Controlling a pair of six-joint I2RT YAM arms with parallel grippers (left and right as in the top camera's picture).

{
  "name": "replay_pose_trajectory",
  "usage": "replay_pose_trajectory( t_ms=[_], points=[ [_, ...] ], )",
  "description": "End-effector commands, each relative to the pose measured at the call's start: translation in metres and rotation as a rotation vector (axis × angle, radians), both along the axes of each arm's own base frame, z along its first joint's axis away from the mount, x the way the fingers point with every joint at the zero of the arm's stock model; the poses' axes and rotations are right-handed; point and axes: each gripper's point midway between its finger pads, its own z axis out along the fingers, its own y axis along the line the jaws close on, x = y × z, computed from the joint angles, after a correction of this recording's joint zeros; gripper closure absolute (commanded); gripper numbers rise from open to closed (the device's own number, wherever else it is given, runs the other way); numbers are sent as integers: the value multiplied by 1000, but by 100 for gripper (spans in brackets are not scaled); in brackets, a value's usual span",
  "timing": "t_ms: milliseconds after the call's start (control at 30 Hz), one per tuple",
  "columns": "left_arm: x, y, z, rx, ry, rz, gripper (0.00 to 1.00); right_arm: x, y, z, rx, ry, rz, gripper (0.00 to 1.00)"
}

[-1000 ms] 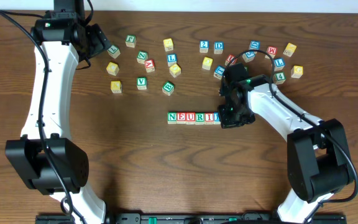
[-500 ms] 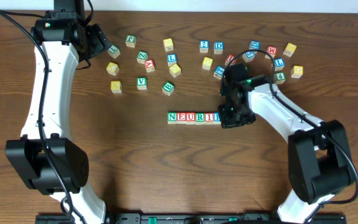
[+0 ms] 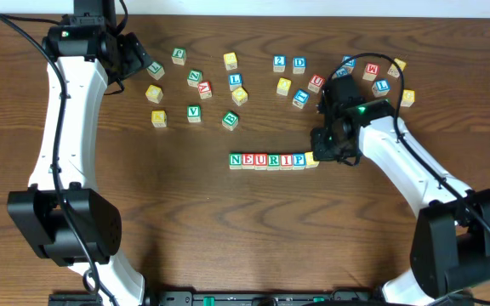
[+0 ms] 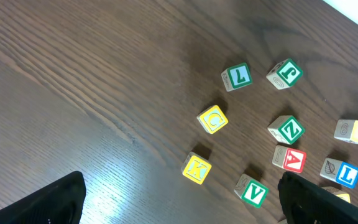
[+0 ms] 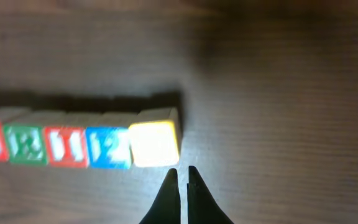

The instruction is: Spell out NEURIPS

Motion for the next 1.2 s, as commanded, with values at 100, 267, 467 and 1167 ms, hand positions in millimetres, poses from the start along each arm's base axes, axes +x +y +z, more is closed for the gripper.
replay_pose_trajectory(
  t_ms=[100, 267, 467, 1167],
  points=[
    [-1, 3, -5, 14, 15, 2, 2, 2, -10, -29, -29, 38, -103, 99],
    [-1, 3, -5, 14, 15, 2, 2, 3, -9, -37, -26, 53, -104, 99],
    [-1, 3, -5, 14, 15, 2, 3, 3, -7, -39, -17, 60, -102, 99],
    [-1, 3, -5, 14, 15, 2, 3, -7, -2, -45, 6, 92, -90, 99]
  ],
)
